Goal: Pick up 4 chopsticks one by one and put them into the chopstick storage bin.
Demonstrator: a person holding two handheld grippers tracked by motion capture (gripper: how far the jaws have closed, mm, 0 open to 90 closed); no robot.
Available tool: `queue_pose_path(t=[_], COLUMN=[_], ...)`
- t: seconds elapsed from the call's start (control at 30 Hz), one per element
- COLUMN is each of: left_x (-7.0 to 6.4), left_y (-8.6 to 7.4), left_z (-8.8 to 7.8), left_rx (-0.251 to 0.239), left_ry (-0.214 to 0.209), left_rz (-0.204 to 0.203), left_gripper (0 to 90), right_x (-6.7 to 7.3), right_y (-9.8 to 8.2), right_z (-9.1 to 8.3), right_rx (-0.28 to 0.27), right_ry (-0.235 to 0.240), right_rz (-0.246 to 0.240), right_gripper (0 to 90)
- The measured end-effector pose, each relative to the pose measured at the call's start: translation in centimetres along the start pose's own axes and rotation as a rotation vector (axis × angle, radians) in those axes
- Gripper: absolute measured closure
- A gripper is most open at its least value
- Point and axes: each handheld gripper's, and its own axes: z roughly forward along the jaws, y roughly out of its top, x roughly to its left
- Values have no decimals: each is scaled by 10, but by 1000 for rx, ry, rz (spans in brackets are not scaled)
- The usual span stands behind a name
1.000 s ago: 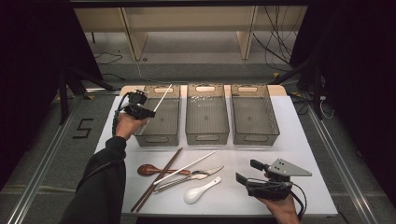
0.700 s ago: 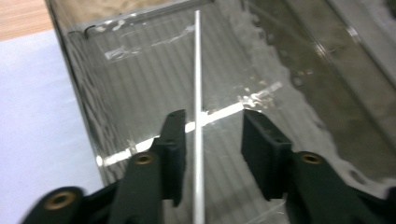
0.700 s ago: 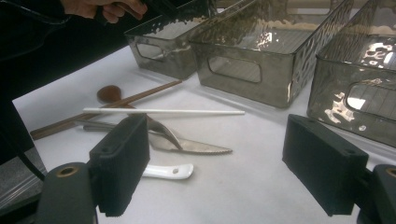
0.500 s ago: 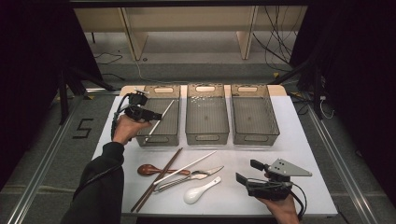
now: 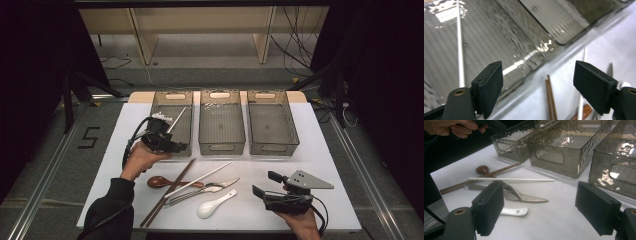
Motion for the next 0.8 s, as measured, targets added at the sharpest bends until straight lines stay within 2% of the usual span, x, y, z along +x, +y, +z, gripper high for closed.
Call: queue_pose_path(t=[0.1, 0.23, 0.33, 0.43, 0.57, 0.8], left_x=[-11, -25, -31, -37, -42, -51], left_y=[-2, -7, -10, -12, -13, -14], left_z=[0, 3, 8, 14, 19, 27], left_rx=[2, 39, 65, 103, 127, 165], left_ry=[-5, -7, -17, -18, -11, -31], left_rz=[22, 62, 70, 94, 112, 140], left_gripper=[222, 214, 215, 217, 218, 222], right_x=[0, 1, 1, 1, 1, 1], right_y=[0, 0, 0, 0, 0, 0], right_z=[0, -1, -1, -1, -1, -1], right_rx=[-1, -1, -2, -2, 0, 2], right_ry=[1, 2, 2, 2, 2, 5], right_rz=[-2, -6, -7, -6, -8, -10], right_gripper=[235, 236, 236, 235, 236, 235])
